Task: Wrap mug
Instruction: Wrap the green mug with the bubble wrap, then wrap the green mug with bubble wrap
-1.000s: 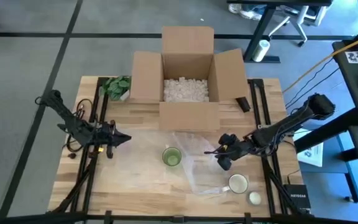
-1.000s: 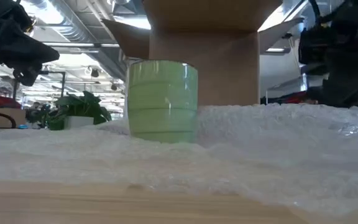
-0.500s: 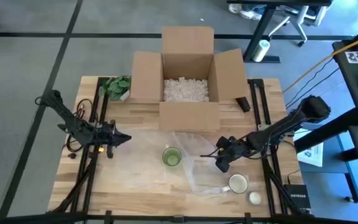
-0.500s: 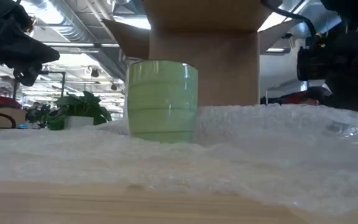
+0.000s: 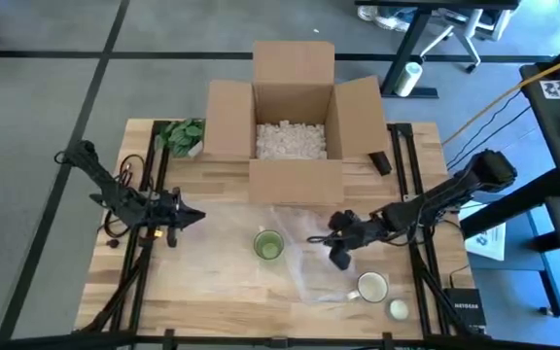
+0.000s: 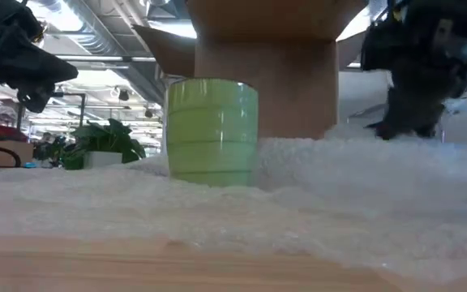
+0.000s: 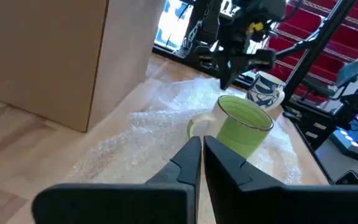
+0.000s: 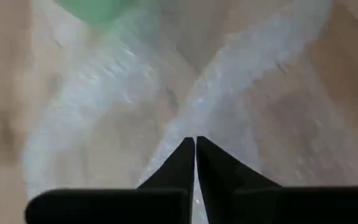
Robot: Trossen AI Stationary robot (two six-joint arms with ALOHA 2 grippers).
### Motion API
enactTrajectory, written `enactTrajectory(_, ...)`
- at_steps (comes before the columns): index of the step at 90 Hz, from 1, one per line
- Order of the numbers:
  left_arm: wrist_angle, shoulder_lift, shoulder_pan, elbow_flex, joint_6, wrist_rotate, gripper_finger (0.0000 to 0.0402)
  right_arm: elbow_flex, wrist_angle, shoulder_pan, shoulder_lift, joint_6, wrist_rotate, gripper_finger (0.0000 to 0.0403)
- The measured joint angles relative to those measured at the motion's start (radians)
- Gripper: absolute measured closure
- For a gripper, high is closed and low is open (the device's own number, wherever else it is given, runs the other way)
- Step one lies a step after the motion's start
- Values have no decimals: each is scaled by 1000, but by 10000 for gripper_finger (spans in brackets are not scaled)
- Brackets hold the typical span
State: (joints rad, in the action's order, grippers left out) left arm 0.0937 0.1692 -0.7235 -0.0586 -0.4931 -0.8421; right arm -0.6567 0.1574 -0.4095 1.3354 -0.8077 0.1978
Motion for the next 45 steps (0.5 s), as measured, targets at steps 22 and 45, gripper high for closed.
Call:
enactTrajectory(22,0,0,0,0,2,0,402,-120,-3,28,0,124,33,403)
enactTrajectory(45,0,0,0,0,-3,0,402,-202,404,84,-3,38,45,402)
